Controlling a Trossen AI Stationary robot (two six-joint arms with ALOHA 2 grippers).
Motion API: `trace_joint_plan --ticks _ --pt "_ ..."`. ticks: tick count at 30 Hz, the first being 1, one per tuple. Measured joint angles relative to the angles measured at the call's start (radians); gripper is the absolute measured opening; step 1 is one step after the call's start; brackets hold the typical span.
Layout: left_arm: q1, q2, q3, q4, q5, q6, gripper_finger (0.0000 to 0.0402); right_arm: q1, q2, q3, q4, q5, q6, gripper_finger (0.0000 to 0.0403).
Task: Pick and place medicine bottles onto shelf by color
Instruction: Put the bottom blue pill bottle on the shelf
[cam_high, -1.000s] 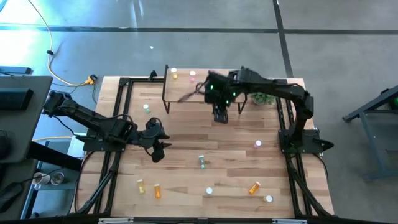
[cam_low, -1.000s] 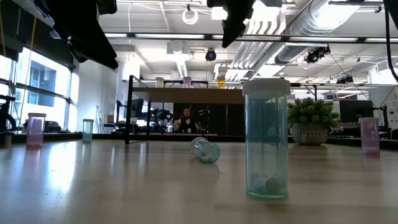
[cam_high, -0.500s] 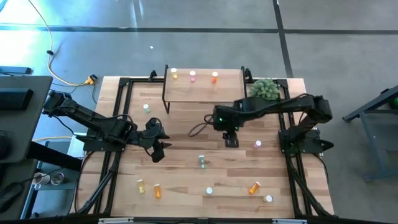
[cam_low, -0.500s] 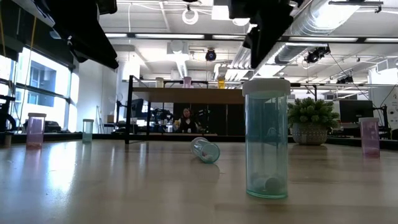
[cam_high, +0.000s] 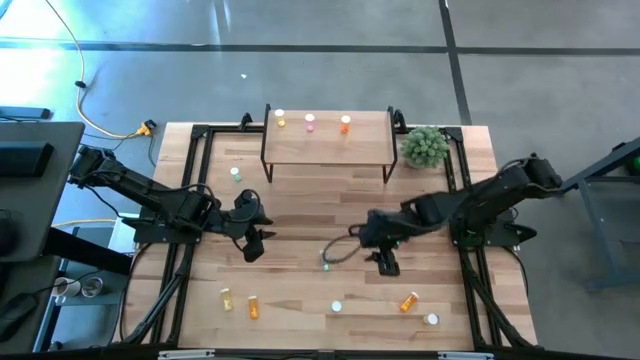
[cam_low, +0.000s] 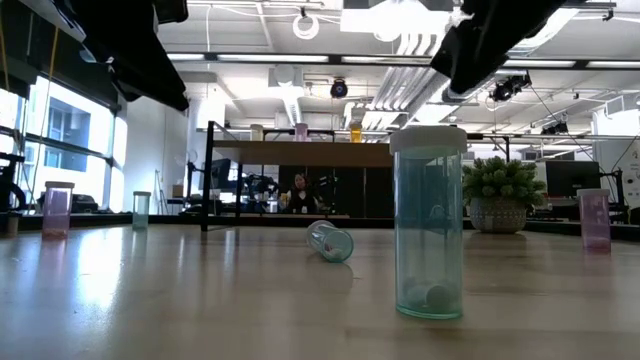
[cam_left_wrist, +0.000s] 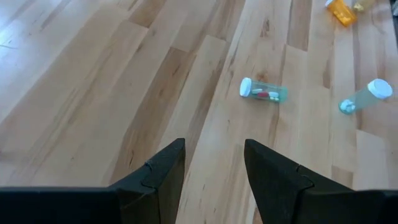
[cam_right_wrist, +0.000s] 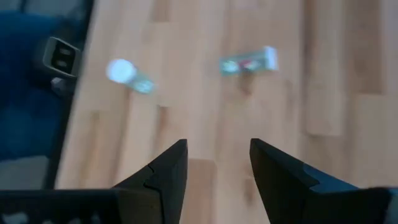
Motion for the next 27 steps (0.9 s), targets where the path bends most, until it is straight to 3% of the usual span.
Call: trace_joint_plan --ticks 9,16,21,27 --pt "0.0 0.0 0.0 0.005 0.083 -0.029 0.0157 0.139 0.003 -0.086 0.302 0.005 0.014 0.0165" --pt "0.0 0.0 0.0 0.005 0.081 -0.081 0.0159 0.158 0.008 -0.087 0.384 0.032 0.006 0.0165" --pt "0.0 0.0 0.0 0.005 0.079 -0.123 0.018 0.188 0.013 -0.087 0.464 0.054 -0.026 0.0171" --pt "0.0 0.0 0.0 0.003 0.078 -0.13 0.0207 0.217 0.039 -0.086 0.553 0.073 -0.051 0.0205"
